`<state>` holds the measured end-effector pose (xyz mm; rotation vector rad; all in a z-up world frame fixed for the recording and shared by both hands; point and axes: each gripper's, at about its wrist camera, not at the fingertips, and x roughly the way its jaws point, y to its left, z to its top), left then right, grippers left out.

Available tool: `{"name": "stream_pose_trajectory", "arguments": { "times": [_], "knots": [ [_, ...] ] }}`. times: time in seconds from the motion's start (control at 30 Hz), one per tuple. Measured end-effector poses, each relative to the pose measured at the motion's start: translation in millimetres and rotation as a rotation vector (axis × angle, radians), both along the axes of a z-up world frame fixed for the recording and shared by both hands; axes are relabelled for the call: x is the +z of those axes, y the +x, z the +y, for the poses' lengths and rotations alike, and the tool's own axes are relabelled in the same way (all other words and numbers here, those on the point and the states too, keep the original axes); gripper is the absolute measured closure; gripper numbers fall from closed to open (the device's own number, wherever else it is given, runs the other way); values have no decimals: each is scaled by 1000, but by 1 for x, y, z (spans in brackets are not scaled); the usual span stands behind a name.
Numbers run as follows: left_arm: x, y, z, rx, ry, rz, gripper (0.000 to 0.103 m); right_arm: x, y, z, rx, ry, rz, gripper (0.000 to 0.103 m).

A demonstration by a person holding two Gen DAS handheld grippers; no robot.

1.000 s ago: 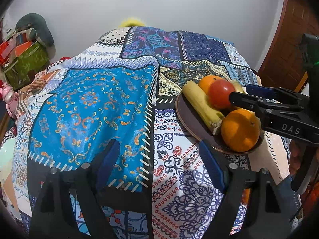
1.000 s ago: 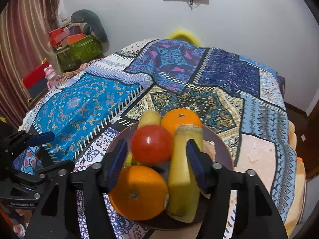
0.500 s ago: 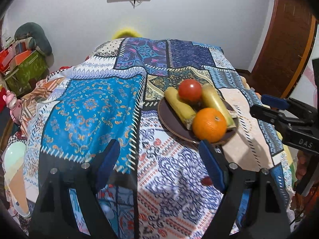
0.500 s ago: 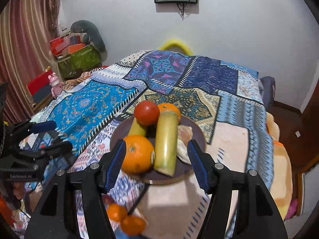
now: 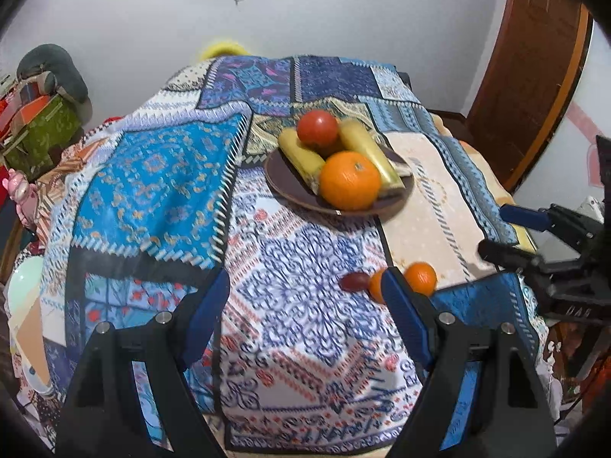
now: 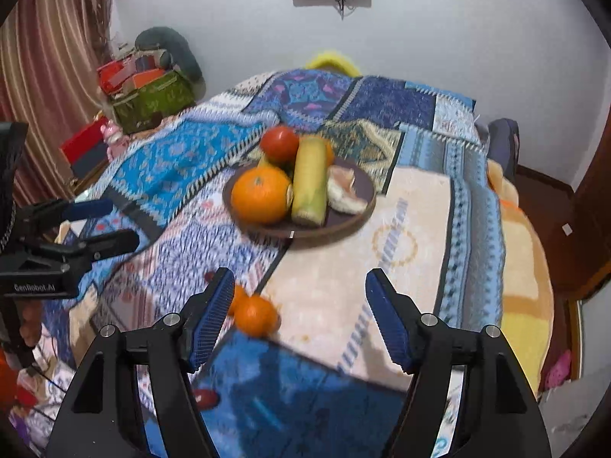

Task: Organize fruits
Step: 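Move the right gripper to a tangerine on the cloth and grasp it, then grasp the other tangerine with the left gripper while the right gripper holds its tangerine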

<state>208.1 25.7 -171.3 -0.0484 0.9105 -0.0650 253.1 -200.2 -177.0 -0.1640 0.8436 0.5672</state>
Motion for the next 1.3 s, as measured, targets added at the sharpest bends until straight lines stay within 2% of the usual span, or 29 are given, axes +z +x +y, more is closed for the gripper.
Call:
{"name": "stream_pose_trajectory", "arguments": {
  "times": [0.23,0.33,0.4,0.57,0.63,0.7,0.77,1.03,1.3],
  "knots": [
    [-17,-9,-13,-56,-3,37,22,-32,-10,15,53,-11,68,35],
    [-24,-9,-19,-76,3,46,30,-42,-9,19,61,-10,86,37],
    [-29,-7,-21,-79,-2,61,35,-48,-5,21,69,-4,104,46],
    [-42,-1,-22,-83,-28,98,39,-61,-1,25,91,1,141,54],
    [-45,0,-24,-96,-31,106,39,-65,1,27,102,2,152,60],
    [-47,2,-28,-111,-32,109,44,-68,3,28,119,9,166,67],
    [-49,5,-31,-127,-38,120,50,-68,3,27,131,22,167,68],
    [-57,14,-56,-174,-64,155,51,-54,2,5,80,34,113,69],
    [-68,30,-75,-191,-52,183,60,-37,0,-26,30,40,59,69]
  ]
}}
